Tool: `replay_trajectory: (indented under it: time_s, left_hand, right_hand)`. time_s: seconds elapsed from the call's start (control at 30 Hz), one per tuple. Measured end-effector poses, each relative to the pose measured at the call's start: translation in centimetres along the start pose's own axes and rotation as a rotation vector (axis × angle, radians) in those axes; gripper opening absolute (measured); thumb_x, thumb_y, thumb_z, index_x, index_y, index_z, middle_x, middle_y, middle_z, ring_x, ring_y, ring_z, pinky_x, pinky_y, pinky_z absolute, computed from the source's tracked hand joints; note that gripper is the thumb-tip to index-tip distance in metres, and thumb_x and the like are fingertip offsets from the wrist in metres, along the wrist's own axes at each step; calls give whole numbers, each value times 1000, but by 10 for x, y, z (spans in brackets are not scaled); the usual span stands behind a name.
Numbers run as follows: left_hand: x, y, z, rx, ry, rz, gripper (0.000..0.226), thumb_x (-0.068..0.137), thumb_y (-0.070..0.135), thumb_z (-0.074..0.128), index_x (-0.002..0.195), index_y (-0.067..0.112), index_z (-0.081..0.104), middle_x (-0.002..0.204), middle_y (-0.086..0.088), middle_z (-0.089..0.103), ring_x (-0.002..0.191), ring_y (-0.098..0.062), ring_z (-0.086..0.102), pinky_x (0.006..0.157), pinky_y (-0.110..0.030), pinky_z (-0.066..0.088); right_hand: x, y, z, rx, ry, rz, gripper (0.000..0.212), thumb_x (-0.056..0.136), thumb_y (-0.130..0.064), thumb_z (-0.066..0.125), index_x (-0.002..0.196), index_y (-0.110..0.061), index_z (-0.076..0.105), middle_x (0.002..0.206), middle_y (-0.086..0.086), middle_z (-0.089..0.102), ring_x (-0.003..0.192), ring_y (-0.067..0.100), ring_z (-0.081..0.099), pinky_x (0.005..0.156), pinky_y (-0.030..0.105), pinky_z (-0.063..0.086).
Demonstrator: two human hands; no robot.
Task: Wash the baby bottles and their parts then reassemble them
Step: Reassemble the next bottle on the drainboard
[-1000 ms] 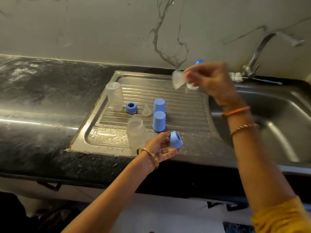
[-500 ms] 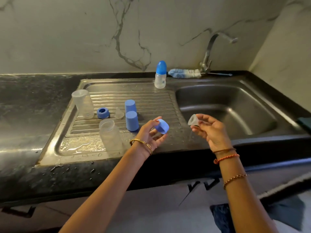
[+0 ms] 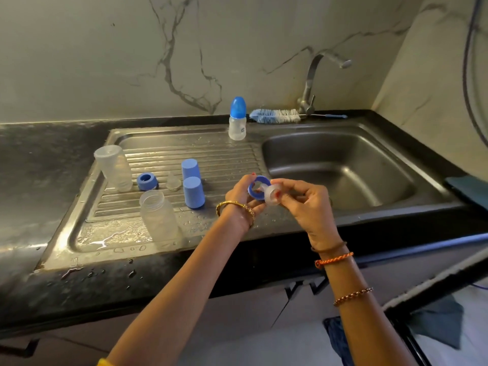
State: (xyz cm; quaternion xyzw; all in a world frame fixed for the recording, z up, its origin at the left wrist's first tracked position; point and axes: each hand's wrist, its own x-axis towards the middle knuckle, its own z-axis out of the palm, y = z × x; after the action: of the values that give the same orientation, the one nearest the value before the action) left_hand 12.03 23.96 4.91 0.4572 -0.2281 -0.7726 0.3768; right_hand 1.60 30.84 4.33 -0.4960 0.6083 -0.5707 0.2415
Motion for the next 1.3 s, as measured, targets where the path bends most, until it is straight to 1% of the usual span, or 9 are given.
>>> replay_trajectory:
  time_s: [0.23, 0.53, 0.7, 0.8, 0.9, 1.03, 1.1, 1.2, 1.3]
  left_hand:
    - [8, -6, 12, 76, -17, 48, 15, 85, 22, 64, 87, 8, 59, 77, -10, 63, 64, -18, 62, 62, -28, 55]
    - [18, -12, 24, 48, -164, 63, 17, 87, 25, 61, 94, 10, 63, 74, -9, 63, 63, -17, 61, 55, -23, 56]
    - [24, -13, 29, 202, -162, 222, 9, 92, 13, 53, 87, 12, 61, 63, -4, 67, 57, -14, 64, 60, -24, 54]
    - [26, -10, 33, 350, -141, 304, 12, 94, 15, 51, 90, 17, 62, 82, -7, 66, 73, -18, 64, 66, -23, 54]
    - [28, -10, 39, 492, -171, 379, 17, 95, 16, 46, 95, 18, 63, 90, -9, 67, 80, -18, 66, 67, -21, 54]
    - [33, -15, 46, 769, -113, 553, 23, 93, 18, 48, 88, 34, 64, 94, -14, 69, 88, -26, 65, 80, -39, 53]
    - [35, -16, 47, 796, -83, 598, 25, 91, 18, 51, 85, 38, 66, 89, -12, 71, 87, -28, 66, 80, -42, 53]
    - [42, -17, 46, 904, -44, 722, 21, 89, 15, 54, 94, 24, 73, 76, -6, 67, 69, -21, 58, 67, -33, 49]
    - [44, -15, 46, 851, -75, 665, 20, 90, 15, 55, 102, 19, 71, 80, -11, 69, 70, -18, 57, 68, -33, 48]
  right_hand:
    - [17, 5, 7, -188, 188, -124, 16, 71, -3, 77, 85, -11, 73, 73, -9, 68, 67, 0, 65, 66, 12, 52]
    - [40, 17, 10, -374, 380, -207, 11, 70, -2, 75, 78, -8, 72, 73, 4, 69, 62, 13, 63, 62, 21, 51]
    - [49, 26, -7, -376, 286, -174, 20, 73, -6, 75, 92, -10, 74, 88, 5, 68, 65, 7, 57, 65, 4, 42]
    - [54, 32, -19, -263, 186, 7, 38, 78, -11, 73, 115, -12, 65, 97, -2, 63, 69, 1, 59, 73, 12, 50]
    - [59, 34, -24, -96, 92, 119, 29, 83, -8, 66, 112, -5, 66, 98, 4, 69, 86, 9, 64, 86, 27, 52]
    - [61, 36, -26, -175, 168, 97, 15, 84, -9, 62, 98, -6, 69, 90, 4, 69, 78, 7, 61, 73, 16, 50]
    - [63, 37, -26, -177, 151, 103, 14, 84, -8, 62, 97, -7, 68, 89, 4, 69, 79, 8, 62, 75, 20, 52]
    - [66, 41, -23, -148, 97, 121, 18, 85, -7, 61, 101, -7, 68, 91, 3, 69, 86, 13, 65, 82, 30, 54]
    - [70, 43, -21, -82, 138, 144, 19, 88, -7, 58, 103, -6, 68, 92, 7, 69, 88, 20, 66, 78, 35, 56]
